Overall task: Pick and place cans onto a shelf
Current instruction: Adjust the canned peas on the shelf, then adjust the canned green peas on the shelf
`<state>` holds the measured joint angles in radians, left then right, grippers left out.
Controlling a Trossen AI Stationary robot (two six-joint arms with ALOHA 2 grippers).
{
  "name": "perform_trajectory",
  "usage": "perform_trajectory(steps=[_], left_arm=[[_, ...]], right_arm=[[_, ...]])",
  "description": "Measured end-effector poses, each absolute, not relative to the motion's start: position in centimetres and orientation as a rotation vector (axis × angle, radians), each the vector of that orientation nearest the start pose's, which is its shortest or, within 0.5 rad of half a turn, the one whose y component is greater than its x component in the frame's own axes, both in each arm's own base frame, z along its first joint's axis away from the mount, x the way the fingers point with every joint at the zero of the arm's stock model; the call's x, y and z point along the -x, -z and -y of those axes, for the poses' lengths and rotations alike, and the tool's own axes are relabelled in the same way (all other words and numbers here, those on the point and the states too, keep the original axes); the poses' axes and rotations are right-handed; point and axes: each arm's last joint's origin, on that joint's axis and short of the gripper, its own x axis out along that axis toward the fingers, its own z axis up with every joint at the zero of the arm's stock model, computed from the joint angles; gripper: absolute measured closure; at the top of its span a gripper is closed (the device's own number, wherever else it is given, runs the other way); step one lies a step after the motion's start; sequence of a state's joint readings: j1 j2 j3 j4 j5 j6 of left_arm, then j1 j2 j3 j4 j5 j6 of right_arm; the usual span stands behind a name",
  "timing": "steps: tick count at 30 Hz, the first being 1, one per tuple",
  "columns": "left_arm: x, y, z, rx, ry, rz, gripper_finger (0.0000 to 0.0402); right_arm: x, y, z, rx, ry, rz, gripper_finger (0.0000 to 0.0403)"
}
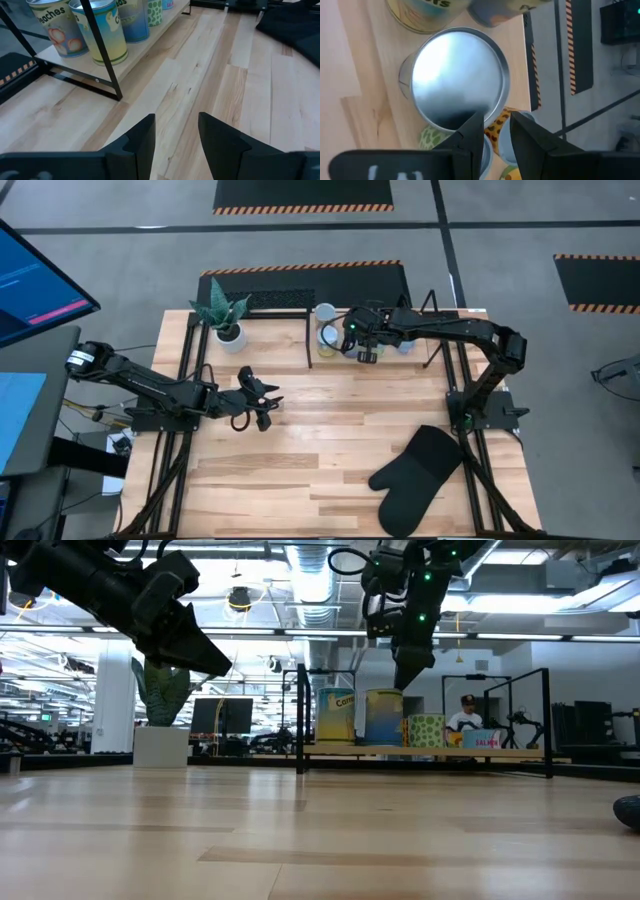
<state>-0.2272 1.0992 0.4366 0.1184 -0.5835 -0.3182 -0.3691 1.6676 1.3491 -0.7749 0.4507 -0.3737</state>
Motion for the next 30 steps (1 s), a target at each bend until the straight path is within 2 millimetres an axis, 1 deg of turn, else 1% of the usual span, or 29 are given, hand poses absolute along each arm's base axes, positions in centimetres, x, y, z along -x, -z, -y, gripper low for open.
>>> perform_trajectory(steps=[7,12,16,19,21,24,26,30], left_arm=[[-20.7,-18.8,3.2,0.093,-0.422,-0.441,0.0262],[-20.7,-18.8,3.1,0.092,-0.422,-0.441,0.0262],[-20.7,-18.8,3.1,0.092,-0.422,-0.441,0.0262],[-20.7,-18.8,3.1,0.093,-0.422,-0.441,0.0262],[-20.7,-18.8,3.1,0.092,-0.422,-0.441,0.0262],[-20.7,-18.8,3.2,0.093,-0.422,-0.441,0.0262],[-20.7,-18.8,3.1,0.092,-0.422,-0.441,0.0262],[-20.7,-18.8,3.1,0.092,-0.422,-0.441,0.0262]], right_arm=[[-31.4,-26.4,13.5,0.361,0.522,-1.233,0.0285],[-31.8,-26.7,13.5,0.37,0.54,-1.185,0.0285],[-32.1,-27.9,13.5,0.401,0.609,-1.171,0.0285],[-32.4,-29.0,12.9,0.413,0.643,-1.154,0.0285],[-32.6,-30.2,12.1,0.364,0.696,-1.12,0.0285],[-32.9,-31.6,9.9,0.191,0.738,-1.057,0.0284],[-33.1,-31.9,8.1,0.084,0.701,-1.04,0.0284],[-33.3,-31.6,4.0,-0.054,0.554,-1.073,0.0284]])
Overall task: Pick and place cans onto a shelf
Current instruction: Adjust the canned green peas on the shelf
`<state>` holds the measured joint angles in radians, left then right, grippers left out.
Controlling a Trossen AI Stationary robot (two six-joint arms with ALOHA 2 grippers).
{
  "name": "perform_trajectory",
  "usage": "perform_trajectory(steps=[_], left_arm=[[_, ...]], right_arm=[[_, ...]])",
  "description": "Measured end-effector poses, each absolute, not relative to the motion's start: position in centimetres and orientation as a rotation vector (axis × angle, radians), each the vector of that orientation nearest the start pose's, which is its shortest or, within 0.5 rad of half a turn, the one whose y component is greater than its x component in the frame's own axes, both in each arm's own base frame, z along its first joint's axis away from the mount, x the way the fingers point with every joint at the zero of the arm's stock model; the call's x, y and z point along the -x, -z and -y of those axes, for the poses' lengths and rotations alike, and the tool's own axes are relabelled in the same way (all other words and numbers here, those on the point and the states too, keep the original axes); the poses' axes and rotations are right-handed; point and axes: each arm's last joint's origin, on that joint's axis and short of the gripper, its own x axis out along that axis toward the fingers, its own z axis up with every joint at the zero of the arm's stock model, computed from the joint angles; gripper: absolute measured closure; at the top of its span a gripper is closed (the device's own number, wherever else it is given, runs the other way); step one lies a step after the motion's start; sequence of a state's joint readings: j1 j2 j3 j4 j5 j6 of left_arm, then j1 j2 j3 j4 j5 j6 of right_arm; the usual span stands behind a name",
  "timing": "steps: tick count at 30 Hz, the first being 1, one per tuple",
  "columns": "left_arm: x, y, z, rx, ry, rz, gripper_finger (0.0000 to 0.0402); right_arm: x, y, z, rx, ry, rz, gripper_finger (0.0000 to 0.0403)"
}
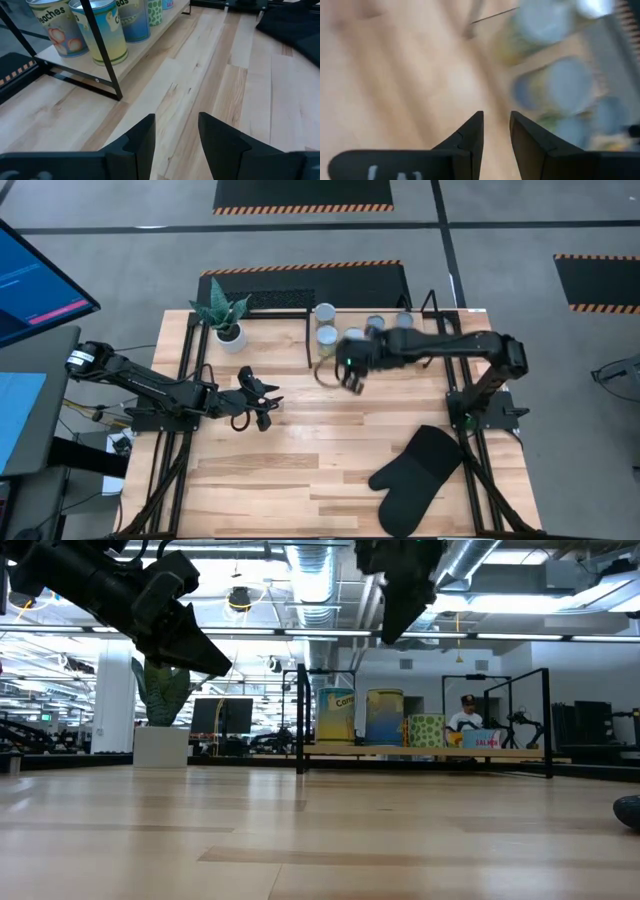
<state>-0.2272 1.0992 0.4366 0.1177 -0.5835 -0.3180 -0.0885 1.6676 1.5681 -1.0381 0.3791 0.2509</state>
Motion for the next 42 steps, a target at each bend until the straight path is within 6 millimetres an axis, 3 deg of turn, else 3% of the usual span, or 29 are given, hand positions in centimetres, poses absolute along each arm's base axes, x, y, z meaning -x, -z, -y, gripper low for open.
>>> perform_trajectory(steps=[5,8,14,22,27,32,42], left_arm=[[-20.7,-18.8,3.1,0.092,-0.422,-0.441,0.0262],[-20.7,-18.8,3.1,0.092,-0.422,-0.441,0.0262],[-20.7,-18.8,3.1,0.131,-0.431,-0.433,0.0262],[-20.7,-18.8,3.2,0.086,-0.42,-0.441,0.0262],[-20.5,-18.5,3.1,0.034,-0.415,-0.479,0.0262],[-20.5,-18.4,3.1,-0.054,-0.389,-0.513,0.0262],[-20.6,-18.3,3.4,-0.019,-0.282,-0.527,0.0262]], right_arm=[[-33.9,-30.4,-1.1,-0.067,0.396,-1.116,0.0284],[-34.4,-30.4,-3.9,-0.052,0.334,-1.042,0.0284],[-35.4,-29.1,-7.8,-0.029,0.243,-0.938,0.0284],[-34.3,-28.1,-9.8,0.091,0.272,-1.011,0.0284],[-34.3,-28.1,-10.5,0.078,0.25,-0.996,0.0284],[-35.1,-28.7,-11.5,-0.005,0.196,-0.899,0.0284],[-35.5,-29.2,-13.0,0.072,-0.042,-0.846,0.0284]])
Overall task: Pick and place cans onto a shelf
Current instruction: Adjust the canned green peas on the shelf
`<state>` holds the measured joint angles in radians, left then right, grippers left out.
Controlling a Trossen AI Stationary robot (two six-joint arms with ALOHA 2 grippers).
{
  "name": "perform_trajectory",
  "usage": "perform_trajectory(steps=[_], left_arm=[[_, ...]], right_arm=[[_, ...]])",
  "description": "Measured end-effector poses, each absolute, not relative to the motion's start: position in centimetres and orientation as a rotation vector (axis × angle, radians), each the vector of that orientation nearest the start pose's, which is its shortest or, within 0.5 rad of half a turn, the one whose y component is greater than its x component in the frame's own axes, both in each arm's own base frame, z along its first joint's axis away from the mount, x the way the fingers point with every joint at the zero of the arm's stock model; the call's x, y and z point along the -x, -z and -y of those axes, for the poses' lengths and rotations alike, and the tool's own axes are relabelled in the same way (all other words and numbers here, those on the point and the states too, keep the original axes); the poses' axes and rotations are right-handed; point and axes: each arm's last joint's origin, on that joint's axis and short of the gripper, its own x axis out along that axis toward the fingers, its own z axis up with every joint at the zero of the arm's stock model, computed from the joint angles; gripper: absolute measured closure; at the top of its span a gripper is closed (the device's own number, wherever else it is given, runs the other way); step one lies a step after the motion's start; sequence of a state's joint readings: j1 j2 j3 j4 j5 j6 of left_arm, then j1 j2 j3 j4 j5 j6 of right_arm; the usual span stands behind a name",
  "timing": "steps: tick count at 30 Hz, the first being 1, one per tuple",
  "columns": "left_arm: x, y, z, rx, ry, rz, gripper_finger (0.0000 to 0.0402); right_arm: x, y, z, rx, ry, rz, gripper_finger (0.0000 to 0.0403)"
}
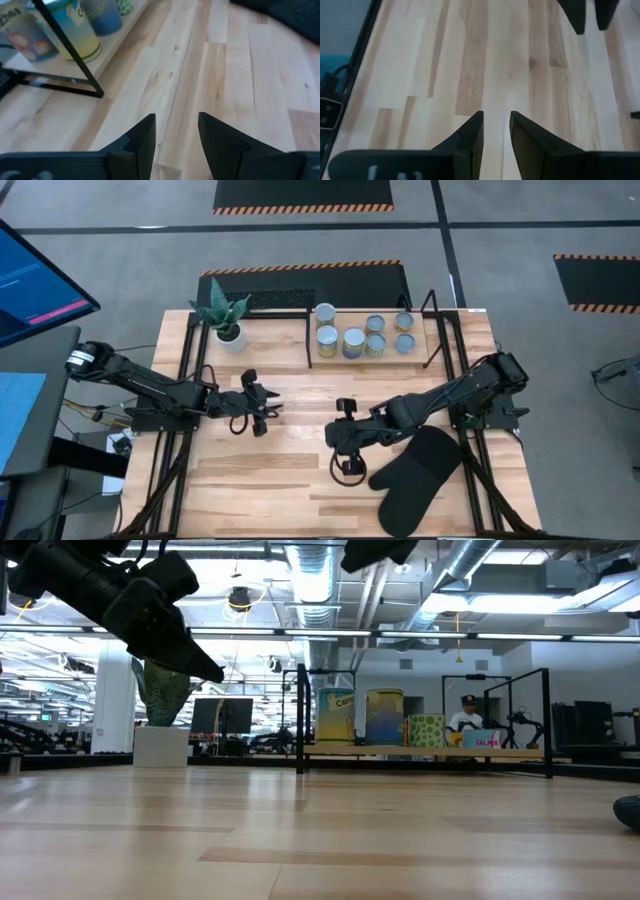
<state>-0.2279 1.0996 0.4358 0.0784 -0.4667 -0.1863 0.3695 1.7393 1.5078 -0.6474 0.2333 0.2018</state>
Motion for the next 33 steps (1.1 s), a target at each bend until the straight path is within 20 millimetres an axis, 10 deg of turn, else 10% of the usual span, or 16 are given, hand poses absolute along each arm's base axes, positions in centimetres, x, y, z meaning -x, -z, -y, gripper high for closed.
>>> perform_trajectory(steps=[33], left_arm=[[-20.6,-18.4,3.4,0.013,-0.311,-0.515,0.0262]], right_arm=[[-38.7,-31.0,-7.6,-0.113,0.098,-0.595,0.0285]])
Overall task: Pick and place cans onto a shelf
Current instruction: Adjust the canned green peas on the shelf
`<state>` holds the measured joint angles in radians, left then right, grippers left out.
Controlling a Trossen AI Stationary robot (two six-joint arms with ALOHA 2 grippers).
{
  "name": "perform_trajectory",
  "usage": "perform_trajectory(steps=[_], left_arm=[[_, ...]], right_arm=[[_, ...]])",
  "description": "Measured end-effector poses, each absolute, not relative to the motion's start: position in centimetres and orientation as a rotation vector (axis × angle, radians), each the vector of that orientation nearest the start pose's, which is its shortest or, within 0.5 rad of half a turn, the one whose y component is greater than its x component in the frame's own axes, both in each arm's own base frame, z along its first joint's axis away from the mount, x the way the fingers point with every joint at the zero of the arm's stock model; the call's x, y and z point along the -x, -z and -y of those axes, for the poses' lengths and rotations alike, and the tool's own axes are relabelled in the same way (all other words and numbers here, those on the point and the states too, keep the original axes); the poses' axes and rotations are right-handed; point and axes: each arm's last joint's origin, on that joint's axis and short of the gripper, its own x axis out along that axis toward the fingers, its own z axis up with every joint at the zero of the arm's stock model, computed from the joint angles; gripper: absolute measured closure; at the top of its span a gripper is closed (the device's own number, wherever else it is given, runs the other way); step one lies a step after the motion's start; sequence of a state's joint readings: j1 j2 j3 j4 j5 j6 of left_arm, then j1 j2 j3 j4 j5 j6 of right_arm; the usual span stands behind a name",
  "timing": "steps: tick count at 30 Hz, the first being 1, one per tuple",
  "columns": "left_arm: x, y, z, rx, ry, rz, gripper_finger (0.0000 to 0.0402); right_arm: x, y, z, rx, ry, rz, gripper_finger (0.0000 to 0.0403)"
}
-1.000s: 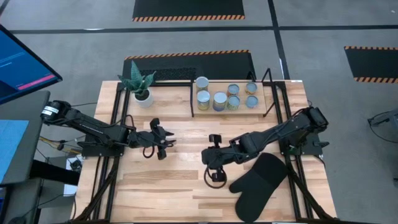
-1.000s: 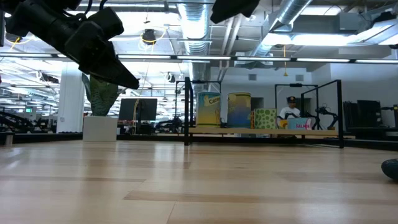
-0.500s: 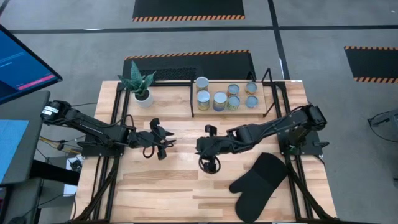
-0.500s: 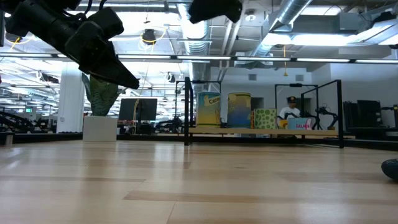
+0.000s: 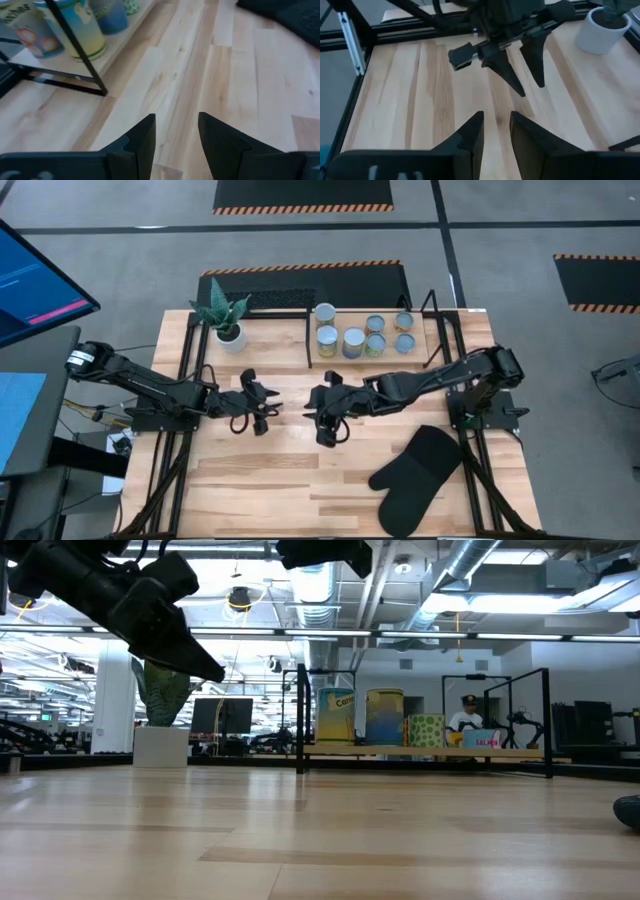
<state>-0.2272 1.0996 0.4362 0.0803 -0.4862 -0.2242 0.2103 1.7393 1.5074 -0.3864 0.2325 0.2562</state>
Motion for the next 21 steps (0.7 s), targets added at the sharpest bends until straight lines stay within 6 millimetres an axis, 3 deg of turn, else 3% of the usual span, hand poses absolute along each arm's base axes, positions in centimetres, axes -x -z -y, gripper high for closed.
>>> perform_trajectory(steps=[8,12,19,21], left_arm=[[-20.8,-18.7,3.3,0.04,-0.337,-0.471,0.0262],[-21.3,-19.8,3.5,0.107,-0.301,-0.348,0.0262],[-21.9,-21.6,4.9,0.153,0.164,-0.215,0.0262],[-22.0,-22.0,5.1,0.176,0.225,-0.18,0.0262]], right_arm=[[-38.7,-30.7,-6.5,-0.099,0.168,-0.624,0.0285],[-38.6,-30.4,-5.8,-0.071,0.175,-0.666,0.0285],[-38.6,-30.3,-4.7,-0.211,0.247,-0.673,0.0285],[-38.7,-30.4,-4.4,-0.218,0.252,-0.661,0.0285]])
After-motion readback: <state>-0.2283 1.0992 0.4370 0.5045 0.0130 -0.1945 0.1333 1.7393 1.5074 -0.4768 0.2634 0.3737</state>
